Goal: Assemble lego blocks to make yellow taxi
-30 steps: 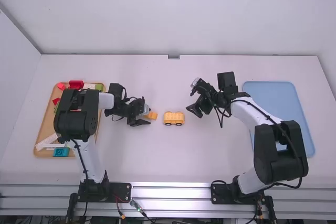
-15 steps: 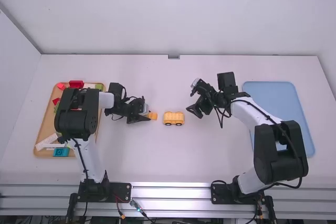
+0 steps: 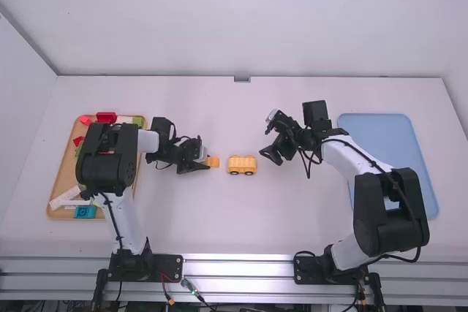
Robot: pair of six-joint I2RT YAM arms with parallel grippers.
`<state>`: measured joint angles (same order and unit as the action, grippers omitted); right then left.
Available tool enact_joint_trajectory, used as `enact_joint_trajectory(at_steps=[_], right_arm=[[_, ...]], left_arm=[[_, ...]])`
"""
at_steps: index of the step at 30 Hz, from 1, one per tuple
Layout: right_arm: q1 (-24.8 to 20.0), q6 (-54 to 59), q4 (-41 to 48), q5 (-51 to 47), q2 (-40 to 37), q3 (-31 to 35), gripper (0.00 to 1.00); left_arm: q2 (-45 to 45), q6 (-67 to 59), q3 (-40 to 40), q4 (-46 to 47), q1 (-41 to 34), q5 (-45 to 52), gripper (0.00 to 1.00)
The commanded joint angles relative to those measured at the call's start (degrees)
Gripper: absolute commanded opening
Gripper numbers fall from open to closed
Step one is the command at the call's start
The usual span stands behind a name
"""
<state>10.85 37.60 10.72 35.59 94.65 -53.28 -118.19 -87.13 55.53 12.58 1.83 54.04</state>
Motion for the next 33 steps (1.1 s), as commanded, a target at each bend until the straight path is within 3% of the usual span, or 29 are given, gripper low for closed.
enact_joint_trajectory(at_steps=[1,8,13,19,23,27,33], right_arm=[[0.07,-0.31,0.24,0.55,-0.37,-0.33,0.99],[0.07,-0.28,0.22,0.52,-0.37,-0.33,0.99],[0.02,-0.02,-0.57,0.31,-0.37,-0.33,0.99],[0.13,0.61,-4.50,0.35,-0.37,-0.35,0.99],[1.27,6.62,-0.92,1.09,-0.33,-0.31,0.99],[2.86,15.54,1.16,7.21,1.97,0.76,1.00],[3.45,17.35,-9.25,17.05,9.68,4.00,0.99]], left_arm=[[-1.03,-0.98,-0.57,0.22,-0.13,2.01,0.36],[-1.01,-1.03,-0.57,-0.17,-0.24,1.88,0.21],[-0.72,-1.01,0.96,2.60,0.48,1.97,0.25],[2.05,-1.22,5.44,12.15,0.68,1.86,0.29],[3.74,-1.22,7.89,17.09,0.00,2.05,0.29],[5.86,-1.22,8.26,18.47,-0.35,3.89,0.28],[8.22,-1.01,8.17,19.50,-1.14,6.23,0.29]])
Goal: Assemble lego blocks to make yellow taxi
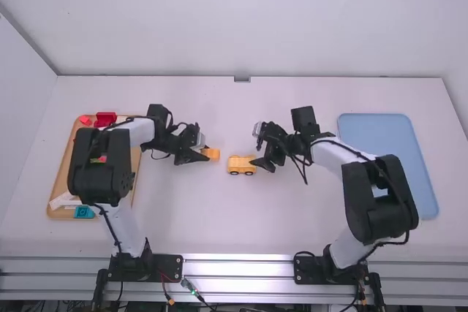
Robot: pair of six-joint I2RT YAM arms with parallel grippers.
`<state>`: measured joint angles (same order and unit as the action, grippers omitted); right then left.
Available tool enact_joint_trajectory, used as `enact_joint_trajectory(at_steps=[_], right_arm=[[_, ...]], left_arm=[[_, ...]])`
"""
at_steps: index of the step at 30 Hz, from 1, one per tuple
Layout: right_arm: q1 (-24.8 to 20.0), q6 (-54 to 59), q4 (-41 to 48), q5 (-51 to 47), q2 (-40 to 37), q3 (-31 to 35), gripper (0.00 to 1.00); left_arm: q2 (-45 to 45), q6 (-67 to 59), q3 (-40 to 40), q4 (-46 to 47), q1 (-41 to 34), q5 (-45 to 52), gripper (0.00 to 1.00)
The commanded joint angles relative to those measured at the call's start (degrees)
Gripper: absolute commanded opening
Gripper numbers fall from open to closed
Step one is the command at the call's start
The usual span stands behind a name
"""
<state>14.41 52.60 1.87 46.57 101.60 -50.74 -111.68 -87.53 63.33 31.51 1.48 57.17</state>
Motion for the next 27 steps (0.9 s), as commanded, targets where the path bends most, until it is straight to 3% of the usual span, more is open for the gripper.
enact_joint_trajectory(at_steps=[1,5,14,22,27], right_arm=[[-0.11,3.72,-2.27,8.26,4.59,1.97,0.99],[-0.11,7.93,-5.57,10.71,8.61,3.06,0.99],[-0.37,4.37,-18.71,15.61,18.34,3.21,0.99],[0.24,6.45,-18.12,15.54,21.00,1.64,0.99],[1.07,6.40,-18.88,14.25,21.00,1.64,0.93]], left_arm=[[1.99,-0.61,0.37,0.66,-1.55,4.09,0.29],[1.99,-0.57,0.37,0.15,-3.76,5.22,0.29],[1.99,10.51,0.37,-7.45,-9.01,4.72,0.26],[1.99,20.35,0.35,-12.04,-13.05,-1.18,0.23],[1.99,22.82,0.35,-12.76,-15.76,-4.92,0.21]])
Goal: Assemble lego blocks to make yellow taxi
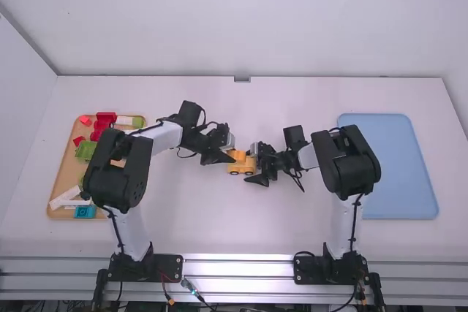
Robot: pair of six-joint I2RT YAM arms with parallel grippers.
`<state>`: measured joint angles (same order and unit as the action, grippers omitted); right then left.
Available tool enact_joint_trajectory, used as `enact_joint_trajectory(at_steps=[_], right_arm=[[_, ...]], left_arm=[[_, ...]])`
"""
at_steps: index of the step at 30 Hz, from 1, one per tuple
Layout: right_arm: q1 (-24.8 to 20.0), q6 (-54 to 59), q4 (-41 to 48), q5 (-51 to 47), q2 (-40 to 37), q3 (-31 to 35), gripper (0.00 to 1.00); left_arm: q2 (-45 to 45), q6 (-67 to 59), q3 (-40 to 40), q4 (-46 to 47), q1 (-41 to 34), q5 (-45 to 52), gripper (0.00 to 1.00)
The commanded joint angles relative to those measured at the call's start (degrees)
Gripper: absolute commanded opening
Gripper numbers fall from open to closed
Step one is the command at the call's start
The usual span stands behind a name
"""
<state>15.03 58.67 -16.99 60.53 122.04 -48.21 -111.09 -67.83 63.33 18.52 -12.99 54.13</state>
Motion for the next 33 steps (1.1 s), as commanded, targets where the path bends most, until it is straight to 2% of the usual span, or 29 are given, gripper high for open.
enact_joint_trajectory(at_steps=[1,4,7,10,11,14,16,18,33], right_arm=[[0.37,0.31,-0.20,0.24,0.57,-0.90,0.92],[0.24,0.33,-0.17,-0.37,0.57,-0.90,0.86],[0.37,0.35,-0.24,-0.37,0.57,-0.85,0.75],[0.81,0.33,-0.20,-0.61,0.57,-0.92,0.70],[0.70,0.33,-0.46,-0.55,0.57,-0.90,0.64],[0.68,0.31,-0.42,-0.63,0.57,-0.90,0.59],[0.68,0.35,-0.39,-0.59,0.57,-0.90,0.59],[0.68,0.24,-0.42,-1.05,0.57,-0.90,0.54],[1.05,0.74,1.16,-2.32,0.57,-0.90,0.53]], left_arm=[[1.40,3.13,0.35,0.28,-1.57,-2.16,0.21],[1.40,3.13,0.35,0.52,-2.08,-2.12,0.21],[1.40,4.20,0.35,0.52,-1.95,-2.12,0.20],[1.40,4.20,0.02,-0.02,-2.54,-2.12,0.19],[1.40,4.70,-0.63,-1.53,-2.89,-2.14,0.19],[1.40,6.73,-2.16,-4.72,-2.82,-2.14,0.18],[1.40,7.10,-3.58,-7.10,-2.86,-1.97,0.18],[1.40,6.73,-4.90,-8.98,-2.75,-0.20,0.20],[1.38,6.97,-9.60,-15.50,-2.82,0.44,0.18]])
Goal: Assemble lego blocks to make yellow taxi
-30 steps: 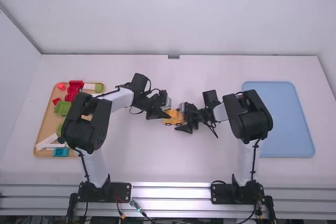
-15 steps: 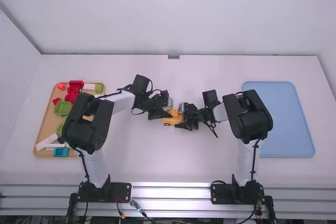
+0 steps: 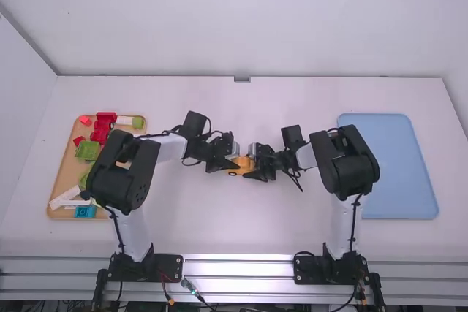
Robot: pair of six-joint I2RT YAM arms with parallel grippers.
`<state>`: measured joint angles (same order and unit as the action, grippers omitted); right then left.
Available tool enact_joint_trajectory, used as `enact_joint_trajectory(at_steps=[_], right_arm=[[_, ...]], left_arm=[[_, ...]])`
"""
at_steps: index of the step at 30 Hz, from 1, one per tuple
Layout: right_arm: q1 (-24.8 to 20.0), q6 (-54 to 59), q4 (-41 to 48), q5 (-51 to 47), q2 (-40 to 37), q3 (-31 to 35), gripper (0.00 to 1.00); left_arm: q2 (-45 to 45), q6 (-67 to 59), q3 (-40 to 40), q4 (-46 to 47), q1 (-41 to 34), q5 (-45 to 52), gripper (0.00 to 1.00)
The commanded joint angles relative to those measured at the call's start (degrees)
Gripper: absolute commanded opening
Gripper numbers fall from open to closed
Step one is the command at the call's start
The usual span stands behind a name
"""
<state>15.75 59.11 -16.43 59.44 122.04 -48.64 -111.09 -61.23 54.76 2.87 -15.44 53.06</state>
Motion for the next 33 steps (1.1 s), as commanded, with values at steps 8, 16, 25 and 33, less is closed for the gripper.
enact_joint_trajectory(at_steps=[8,16,25,33], right_arm=[[0.52,0.33,0.90,-1.20,0.57,-0.46,0.54],[0.46,3.96,4.50,-1.40,0.57,-0.48,0.53],[-1.16,4.09,4.92,-0.76,0.57,-0.50,0.54],[-0.31,4.35,4.90,-0.76,0.57,-0.48,0.54]], left_arm=[[1.29,4.90,-3.85,-5.77,-0.33,-1.38,0.15],[1.27,5.29,-4.13,-6.12,-0.33,-3.17,0.15],[1.27,2.75,-4.57,-2.25,-0.44,-2.45,0.12],[1.27,5.07,-8.57,-10.25,-0.44,-1.05,0.11]])
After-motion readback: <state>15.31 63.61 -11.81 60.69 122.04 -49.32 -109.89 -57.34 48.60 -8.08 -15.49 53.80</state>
